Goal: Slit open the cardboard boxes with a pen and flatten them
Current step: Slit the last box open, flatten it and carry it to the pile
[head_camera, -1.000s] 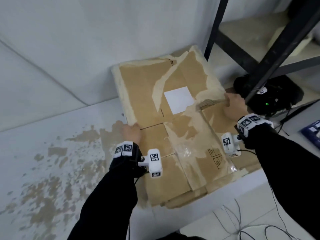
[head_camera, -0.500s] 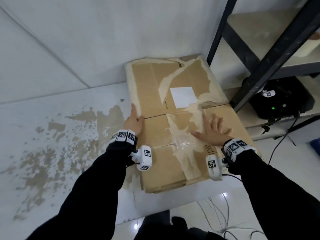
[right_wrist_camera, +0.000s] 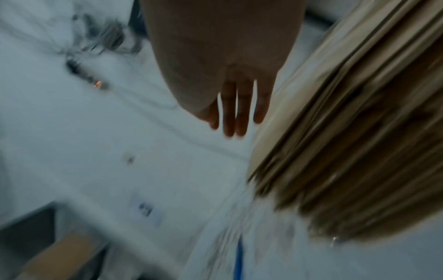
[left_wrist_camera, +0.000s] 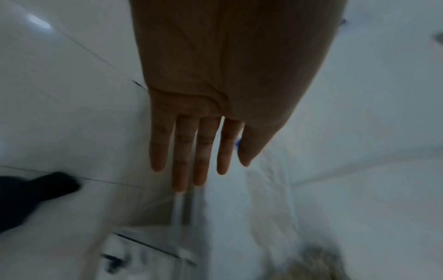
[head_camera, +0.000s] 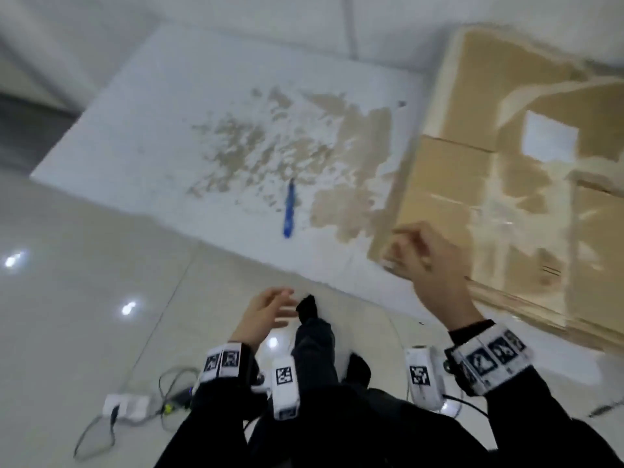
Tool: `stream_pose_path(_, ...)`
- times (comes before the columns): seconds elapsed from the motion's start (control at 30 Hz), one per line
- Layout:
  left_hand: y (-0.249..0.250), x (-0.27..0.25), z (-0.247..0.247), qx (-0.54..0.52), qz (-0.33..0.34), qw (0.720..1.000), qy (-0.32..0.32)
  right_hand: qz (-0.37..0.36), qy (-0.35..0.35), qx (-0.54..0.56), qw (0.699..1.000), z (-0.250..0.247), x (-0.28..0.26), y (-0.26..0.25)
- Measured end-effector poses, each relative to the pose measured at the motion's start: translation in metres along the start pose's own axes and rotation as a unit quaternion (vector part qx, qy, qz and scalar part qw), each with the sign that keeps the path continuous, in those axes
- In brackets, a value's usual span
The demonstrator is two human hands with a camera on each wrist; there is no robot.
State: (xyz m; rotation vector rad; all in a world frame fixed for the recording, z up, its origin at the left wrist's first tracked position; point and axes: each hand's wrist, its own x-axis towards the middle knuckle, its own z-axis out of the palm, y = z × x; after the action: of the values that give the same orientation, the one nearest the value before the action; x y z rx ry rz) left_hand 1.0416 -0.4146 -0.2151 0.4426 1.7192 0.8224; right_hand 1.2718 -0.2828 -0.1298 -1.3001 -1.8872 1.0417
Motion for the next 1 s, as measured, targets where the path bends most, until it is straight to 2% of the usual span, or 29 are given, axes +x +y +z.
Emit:
stream_pose_path(0.03, -0.03, -0.008, -0.018, -0.028, -0.044, 0.998, 0.036, -0.003, -0.118, 0.031, 0.993, 0.025, -0.004, -0.011)
stream_pose_path(0.07, -0.062, -0.012, -0.037, -0.058, -0.087, 0.991, 0.08, 0.011, -0.238, 0.051, 0.97, 0.052, -0.007, -0.017)
stream_pose_path(0.13, -0.12, -0.021, -0.074, -0.115, -0.167, 0.965, 0.165, 0.054, -0.44, 0.029, 0.896, 0.113, -0.011, -0.02)
stream_pose_path(0.2, -0.174, -0.031, -0.108, -0.175, -0.246, 0.926, 0.228, 0.084, -0.556, -0.036, 0.826, 0.177, -0.015, -0.013)
stream_pose_path(0.3, -0.237, -0.048, -0.153, -0.252, -0.348, 0.868, 0.25, 0.11, -0.622, -0.141, 0.763, 0.27, -0.013, -0.006)
stream_pose_path(0.37, -0.257, -0.055, -0.183, -0.283, -0.376, 0.847, 0.248, 0.133, -0.626, -0.177, 0.747, 0.328, -0.006, -0.004)
stream_pose_path(0.5, -0.272, -0.055, -0.26, -0.338, -0.382, 0.819, 0.263, 0.239, -0.543, -0.219, 0.775, 0.416, 0.015, -0.017)
stream_pose_path(0.57, -0.272, -0.051, -0.302, -0.361, -0.372, 0.809, 0.278, 0.292, -0.525, -0.226, 0.767, 0.447, 0.026, -0.03)
stream_pose_path(0.63, -0.265, -0.039, -0.346, -0.365, -0.352, 0.813, 0.286, 0.325, -0.506, -0.213, 0.77, 0.476, 0.041, -0.041)
stream_pose_path(0.73, -0.244, -0.011, -0.406, -0.351, -0.333, 0.832, 0.272, 0.359, -0.453, -0.197, 0.792, 0.507, 0.06, -0.061)
stream_pose_path(0.8, -0.225, 0.009, -0.444, -0.351, -0.295, 0.846, 0.273, 0.388, -0.42, -0.177, 0.801, 0.529, 0.073, -0.072)
stream_pose_path(0.9, -0.203, 0.037, -0.497, -0.358, -0.267, 0.854, 0.267, 0.443, -0.385, -0.146, 0.797, 0.57, 0.093, -0.089)
stream_pose_path(1.0, -0.189, 0.064, -0.551, -0.361, -0.25, 0.856, 0.272, 0.468, -0.38, -0.128, 0.788, 0.626, 0.115, -0.102)
